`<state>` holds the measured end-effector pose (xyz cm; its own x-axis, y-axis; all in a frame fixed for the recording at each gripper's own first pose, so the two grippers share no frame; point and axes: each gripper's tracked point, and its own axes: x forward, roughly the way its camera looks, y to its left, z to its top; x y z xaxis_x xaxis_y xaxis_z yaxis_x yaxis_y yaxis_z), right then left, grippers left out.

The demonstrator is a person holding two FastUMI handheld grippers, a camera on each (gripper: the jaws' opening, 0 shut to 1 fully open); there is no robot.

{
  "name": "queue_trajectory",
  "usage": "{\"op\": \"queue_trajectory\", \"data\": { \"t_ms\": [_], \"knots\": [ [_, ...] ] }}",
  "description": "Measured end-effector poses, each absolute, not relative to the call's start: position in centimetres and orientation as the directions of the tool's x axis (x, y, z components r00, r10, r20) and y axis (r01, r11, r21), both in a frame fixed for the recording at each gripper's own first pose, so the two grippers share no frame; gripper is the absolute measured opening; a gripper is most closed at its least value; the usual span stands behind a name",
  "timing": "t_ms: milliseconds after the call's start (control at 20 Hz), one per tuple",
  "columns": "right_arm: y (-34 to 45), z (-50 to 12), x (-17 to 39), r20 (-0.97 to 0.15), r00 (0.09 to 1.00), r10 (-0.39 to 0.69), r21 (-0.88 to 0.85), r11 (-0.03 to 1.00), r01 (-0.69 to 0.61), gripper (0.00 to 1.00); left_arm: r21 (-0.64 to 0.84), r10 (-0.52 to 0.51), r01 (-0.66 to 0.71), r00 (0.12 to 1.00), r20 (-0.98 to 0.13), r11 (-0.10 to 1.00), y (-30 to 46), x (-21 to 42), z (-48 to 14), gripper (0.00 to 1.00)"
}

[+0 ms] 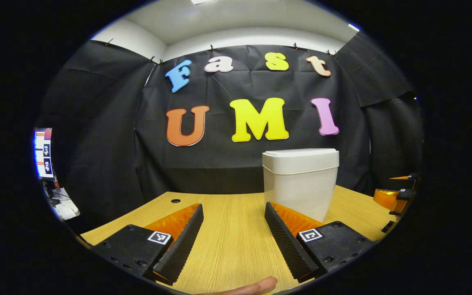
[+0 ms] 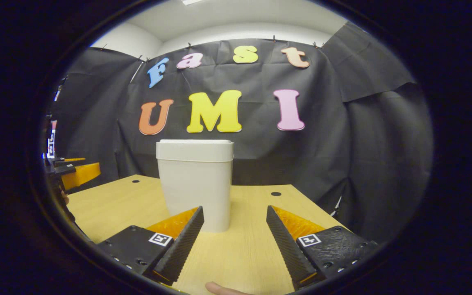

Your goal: Press the lid of the desktop garbage bin to open it, pick up the crumpled paper on the desktop and throw it into the bin, then pick up the pop can on the desktop and drop it into the bin, and finally close the garbage bin lid.

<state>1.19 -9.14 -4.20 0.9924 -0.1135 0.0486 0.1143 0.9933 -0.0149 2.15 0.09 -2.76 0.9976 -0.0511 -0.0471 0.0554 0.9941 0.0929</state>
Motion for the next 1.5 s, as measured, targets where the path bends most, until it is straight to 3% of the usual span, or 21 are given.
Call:
{"op": "queue_trajectory", "data": {
  "t_ms": [350, 750, 1200, 1350, 1500],
  "knots": [
    [-10.6, -2.0, -1.2, 0.086, 0.992, -0.091, 0.115, 0.990, 0.081, 0.95, 0.076, -0.043, 0.048, 0.997, -0.065, 0.996, 0.2, 2.4, -3.2, 0.97],
    [-10.8, -1.8, -1.8, 0.099, 0.989, -0.108, 0.104, 0.990, 0.098, 0.96, 0.076, -0.054, 0.060, 0.996, -0.076, 0.995, -0.7, 2.5, -3.8, 0.97],
    [-10.6, -3.1, -1.2, 0.055, 0.994, -0.094, 0.124, 0.988, 0.087, 0.99, 0.103, -0.073, 0.082, 0.994, -0.085, 0.991, -1.8, 2.4, -4.2, 0.97],
    [-10.5, -3.9, -0.8, 0.024, 0.996, -0.087, 0.137, 0.987, 0.083, 0.92, 0.105, -0.073, 0.083, 0.993, -0.092, 0.991, -2.0, 2.5, -4.5, 0.97],
    [-10.3, -4.6, -0.5, -0.005, 0.997, -0.079, 0.130, 0.988, 0.079, 0.96, 0.106, -0.072, 0.083, 0.993, -0.097, 0.991, -2.0, 2.5, -4.6, 0.97]
  ]
}}
